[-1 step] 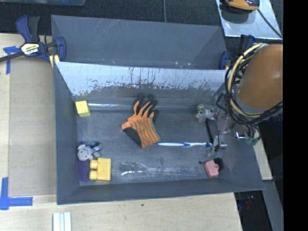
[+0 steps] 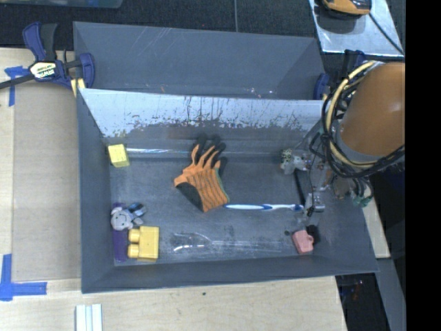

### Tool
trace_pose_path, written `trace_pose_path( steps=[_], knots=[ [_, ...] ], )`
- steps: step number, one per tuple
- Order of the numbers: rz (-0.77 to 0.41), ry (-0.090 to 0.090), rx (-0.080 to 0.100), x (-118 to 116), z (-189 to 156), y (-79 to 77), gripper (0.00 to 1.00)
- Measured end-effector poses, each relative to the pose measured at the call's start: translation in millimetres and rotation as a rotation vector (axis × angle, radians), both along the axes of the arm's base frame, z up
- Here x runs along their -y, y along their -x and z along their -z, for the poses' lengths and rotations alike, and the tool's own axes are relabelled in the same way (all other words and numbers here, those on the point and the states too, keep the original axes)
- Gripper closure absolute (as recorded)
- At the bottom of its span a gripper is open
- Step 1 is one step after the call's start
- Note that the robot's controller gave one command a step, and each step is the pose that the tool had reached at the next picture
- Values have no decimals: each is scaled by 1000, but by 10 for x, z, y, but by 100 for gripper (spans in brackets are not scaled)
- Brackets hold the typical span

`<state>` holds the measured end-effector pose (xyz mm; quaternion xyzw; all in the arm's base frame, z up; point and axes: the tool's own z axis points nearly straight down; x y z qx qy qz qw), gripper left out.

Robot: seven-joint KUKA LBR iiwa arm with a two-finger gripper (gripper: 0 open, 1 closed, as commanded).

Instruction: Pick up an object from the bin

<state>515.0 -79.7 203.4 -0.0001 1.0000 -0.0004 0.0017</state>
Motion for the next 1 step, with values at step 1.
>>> trace_pose_path(
  steps=[1],
  knots=[
    [-93,1,5,-587,1075,234,0]
  ],
)
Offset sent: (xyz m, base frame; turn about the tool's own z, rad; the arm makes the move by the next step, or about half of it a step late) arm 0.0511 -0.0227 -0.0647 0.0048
